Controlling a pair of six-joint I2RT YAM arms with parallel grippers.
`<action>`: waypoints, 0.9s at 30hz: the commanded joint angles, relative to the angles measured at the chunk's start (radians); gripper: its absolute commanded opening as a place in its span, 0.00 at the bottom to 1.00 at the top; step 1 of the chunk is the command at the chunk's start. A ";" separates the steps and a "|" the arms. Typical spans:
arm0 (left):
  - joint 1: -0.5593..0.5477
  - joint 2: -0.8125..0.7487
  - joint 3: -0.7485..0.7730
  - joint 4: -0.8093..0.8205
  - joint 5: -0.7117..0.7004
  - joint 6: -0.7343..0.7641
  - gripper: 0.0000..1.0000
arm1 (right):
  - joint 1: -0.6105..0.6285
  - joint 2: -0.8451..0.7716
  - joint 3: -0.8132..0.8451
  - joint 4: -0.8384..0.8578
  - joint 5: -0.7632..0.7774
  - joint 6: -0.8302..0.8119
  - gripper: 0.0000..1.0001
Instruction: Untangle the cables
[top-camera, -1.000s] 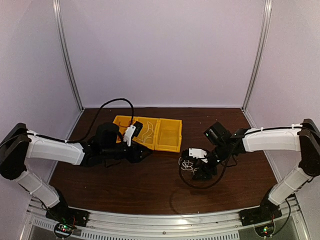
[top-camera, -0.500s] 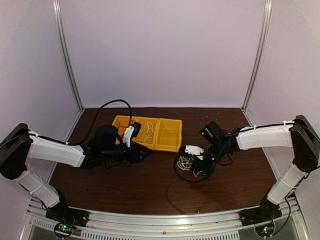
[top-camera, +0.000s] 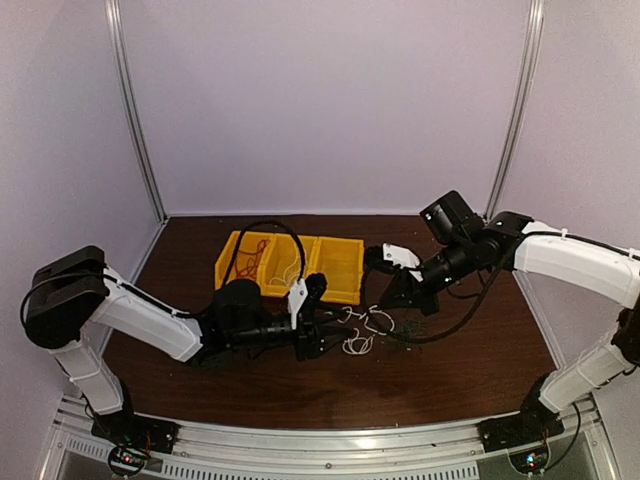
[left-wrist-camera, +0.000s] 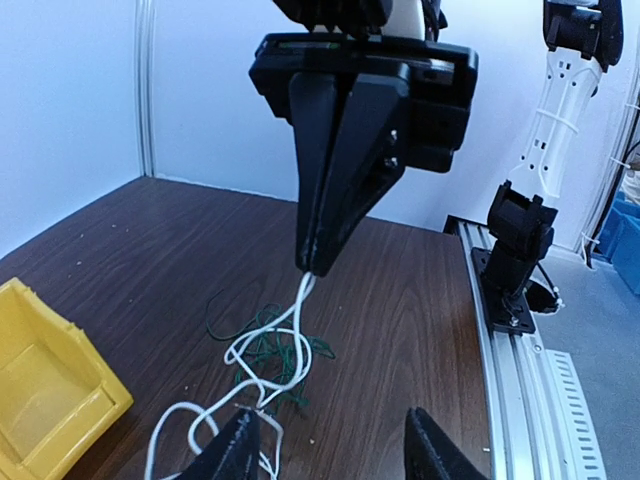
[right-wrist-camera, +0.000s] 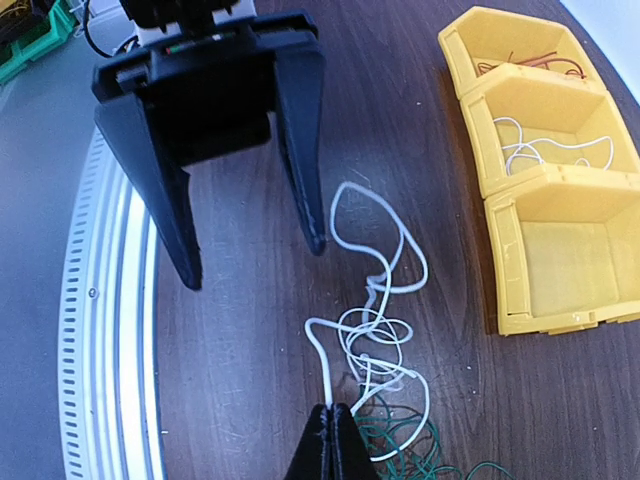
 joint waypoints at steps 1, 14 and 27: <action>-0.024 0.124 0.073 0.242 0.028 0.027 0.51 | 0.002 -0.019 0.013 -0.089 -0.082 -0.014 0.00; -0.044 0.448 0.134 0.592 -0.136 -0.061 0.47 | -0.025 -0.055 0.197 -0.226 -0.191 -0.036 0.00; -0.045 0.419 0.119 0.718 -0.115 -0.188 0.50 | -0.067 -0.054 0.198 -0.190 -0.240 -0.019 0.00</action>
